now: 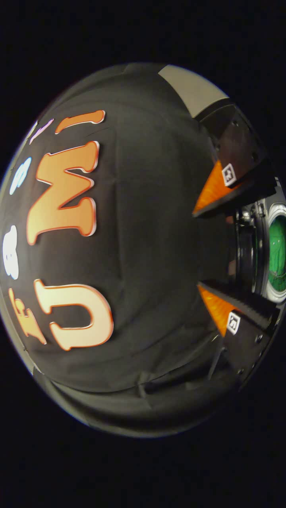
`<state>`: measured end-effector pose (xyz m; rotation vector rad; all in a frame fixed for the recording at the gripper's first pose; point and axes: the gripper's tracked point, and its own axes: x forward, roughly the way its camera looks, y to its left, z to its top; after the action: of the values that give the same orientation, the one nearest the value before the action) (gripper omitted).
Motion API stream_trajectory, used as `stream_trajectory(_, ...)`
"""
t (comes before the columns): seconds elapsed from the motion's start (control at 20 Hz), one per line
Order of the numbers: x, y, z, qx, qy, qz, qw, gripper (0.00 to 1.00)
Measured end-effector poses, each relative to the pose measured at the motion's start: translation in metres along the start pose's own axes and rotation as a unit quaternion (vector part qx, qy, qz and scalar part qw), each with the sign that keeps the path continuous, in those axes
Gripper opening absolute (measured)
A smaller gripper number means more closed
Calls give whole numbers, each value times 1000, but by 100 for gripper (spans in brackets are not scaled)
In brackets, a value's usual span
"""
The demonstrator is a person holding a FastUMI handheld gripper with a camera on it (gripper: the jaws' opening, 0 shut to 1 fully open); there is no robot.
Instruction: Put the clothes into the washing machine and then close the washing machine lid.
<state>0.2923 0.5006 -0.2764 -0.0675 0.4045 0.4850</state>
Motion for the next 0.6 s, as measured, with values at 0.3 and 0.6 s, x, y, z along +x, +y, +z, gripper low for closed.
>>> stream_trajectory(0.3,-5,1,2,12,-19,-1,1000,98)
stream_trajectory(0.6,-34,1,-7,7,-24,5,1000,98)
